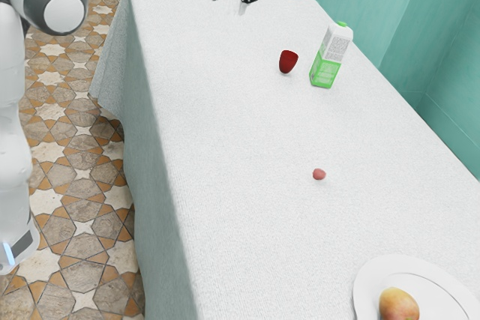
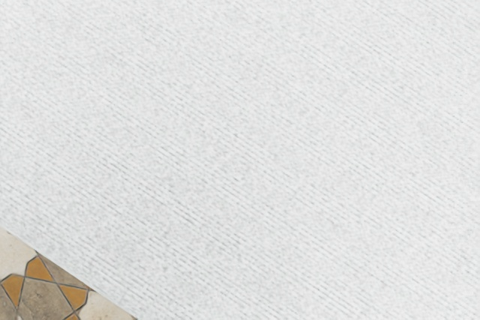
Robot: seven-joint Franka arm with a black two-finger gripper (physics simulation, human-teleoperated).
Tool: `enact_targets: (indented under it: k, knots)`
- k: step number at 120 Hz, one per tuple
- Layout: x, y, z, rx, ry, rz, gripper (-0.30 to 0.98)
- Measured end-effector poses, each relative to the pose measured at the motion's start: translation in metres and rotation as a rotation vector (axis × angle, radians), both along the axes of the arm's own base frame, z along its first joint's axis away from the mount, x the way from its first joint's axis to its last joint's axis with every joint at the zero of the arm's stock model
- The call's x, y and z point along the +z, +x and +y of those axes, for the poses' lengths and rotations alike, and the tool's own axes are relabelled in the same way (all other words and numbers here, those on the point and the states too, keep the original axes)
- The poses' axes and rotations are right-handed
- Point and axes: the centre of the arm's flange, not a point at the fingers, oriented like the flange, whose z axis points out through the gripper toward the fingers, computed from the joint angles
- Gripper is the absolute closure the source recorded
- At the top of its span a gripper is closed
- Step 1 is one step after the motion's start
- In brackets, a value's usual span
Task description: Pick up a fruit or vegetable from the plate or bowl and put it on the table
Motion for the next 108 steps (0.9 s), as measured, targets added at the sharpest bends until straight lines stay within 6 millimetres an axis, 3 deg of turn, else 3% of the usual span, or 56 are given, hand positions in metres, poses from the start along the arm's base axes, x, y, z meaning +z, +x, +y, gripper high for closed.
enact_targets:
  k: [15,20,27,40,42,48,52,63,72,80,92,96,108]
  knots:
    - [0.003,0.037,-0.061,-0.202,0.025,-0.062,0.02]
    - [0.004,0.043,-0.074,-0.247,0.015,-0.081,0.02]
    - [0.008,0.043,-0.073,-0.273,0.013,-0.107,0.02]
    - [0.032,0.037,-0.053,-0.276,0.095,-0.138,0.02]
    - [0.046,0.032,-0.053,-0.278,0.116,-0.161,0.02]
    - [0.138,-0.004,-0.075,-0.304,0.233,-0.330,0.02]
    - [0.153,-0.012,-0.094,-0.337,0.277,-0.334,0.02]
    - [0.117,0.032,-0.150,-0.475,0.295,-0.238,0.02]
    - [0.105,0.047,-0.206,-0.593,0.298,-0.215,0.02]
    - [0.101,0.052,-0.221,-0.632,0.309,-0.206,0.02]
    - [0.084,0.077,-0.248,-0.702,0.322,-0.224,0.02]
    - [0.068,0.091,-0.252,-0.717,0.310,-0.211,0.02]
    - [-0.024,0.161,-0.263,-0.761,0.244,-0.141,0.02]
